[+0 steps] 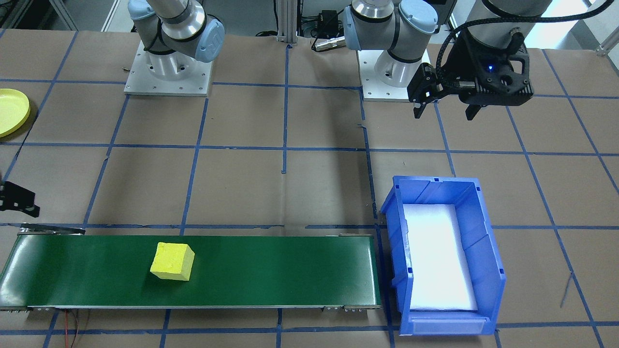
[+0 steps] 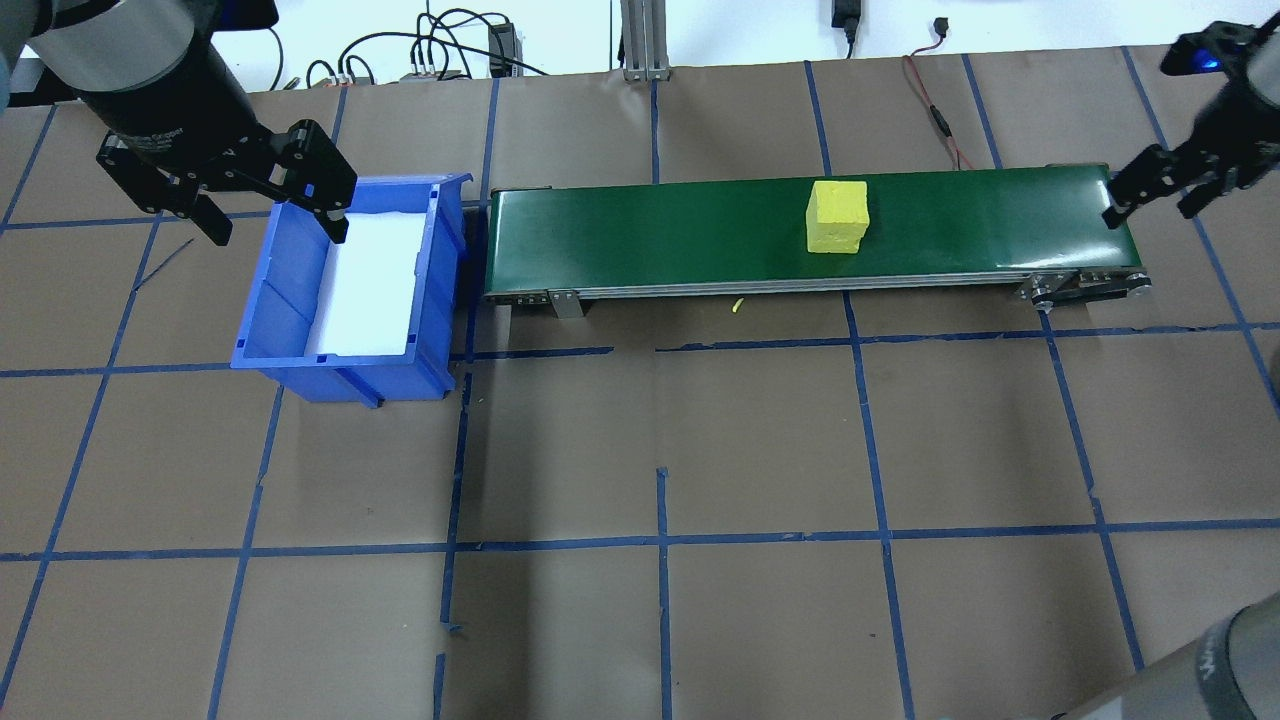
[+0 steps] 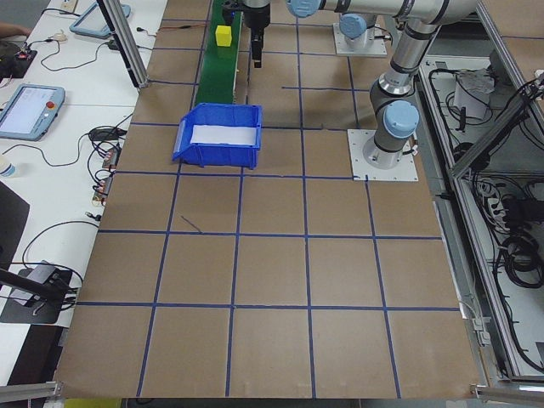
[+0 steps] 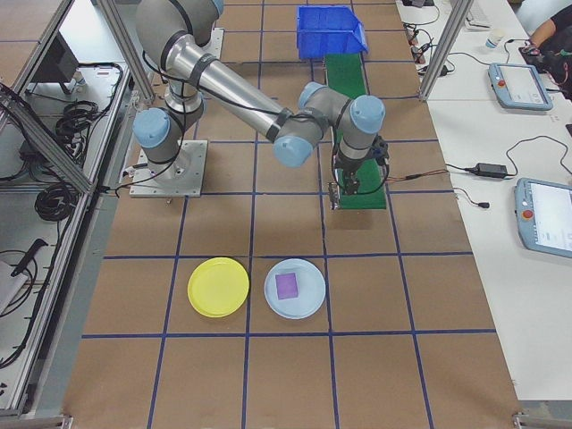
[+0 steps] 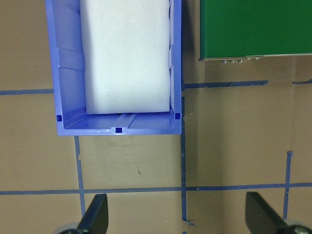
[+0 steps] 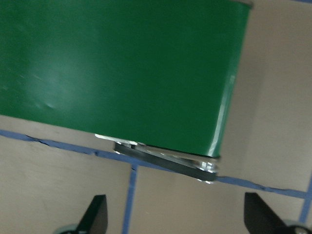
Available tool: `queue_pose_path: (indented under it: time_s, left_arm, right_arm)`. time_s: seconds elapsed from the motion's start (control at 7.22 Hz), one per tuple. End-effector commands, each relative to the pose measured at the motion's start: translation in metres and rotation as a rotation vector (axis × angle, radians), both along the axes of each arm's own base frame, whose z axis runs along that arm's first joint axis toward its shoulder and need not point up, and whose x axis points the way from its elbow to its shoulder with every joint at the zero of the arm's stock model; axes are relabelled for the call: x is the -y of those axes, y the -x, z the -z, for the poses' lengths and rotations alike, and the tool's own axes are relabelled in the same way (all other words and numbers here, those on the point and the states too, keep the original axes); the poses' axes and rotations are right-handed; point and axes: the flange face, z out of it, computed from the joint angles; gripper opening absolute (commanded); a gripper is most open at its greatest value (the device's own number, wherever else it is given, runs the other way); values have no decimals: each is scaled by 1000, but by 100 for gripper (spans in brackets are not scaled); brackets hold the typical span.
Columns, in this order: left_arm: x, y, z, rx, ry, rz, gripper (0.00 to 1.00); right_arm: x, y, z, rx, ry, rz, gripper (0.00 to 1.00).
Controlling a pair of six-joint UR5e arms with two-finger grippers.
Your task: Move block left to right into plate
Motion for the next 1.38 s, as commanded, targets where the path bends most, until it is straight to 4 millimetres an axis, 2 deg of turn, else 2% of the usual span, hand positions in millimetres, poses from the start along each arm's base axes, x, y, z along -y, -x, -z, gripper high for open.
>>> queue_pose_path:
  time_s: [0.0,0.14,0.28,0.42,1.11,1.25]
  left_arm:
    - [-1,2,0,-1,4,4,100]
    - [-2,5,-1,0,8,9,100]
    - [-3,5,-2,0,10,11,100]
    - [-3,6,0,-2,7,11,100]
    - [-5,6,-2,-3,10,18,100]
    - [-5,6,-2,-5,10,15,100]
  right_arm:
    - [14,-96,-4,38,-2,98,99]
    - [16,-130,-1,57,-13,142,98]
    - [19,-159,6,148,-26,208,97]
    - [21,-162,13,174,-37,228,97]
    - [40,-151,45,161,-27,229,98]
    - [41,-142,57,160,-38,236,98]
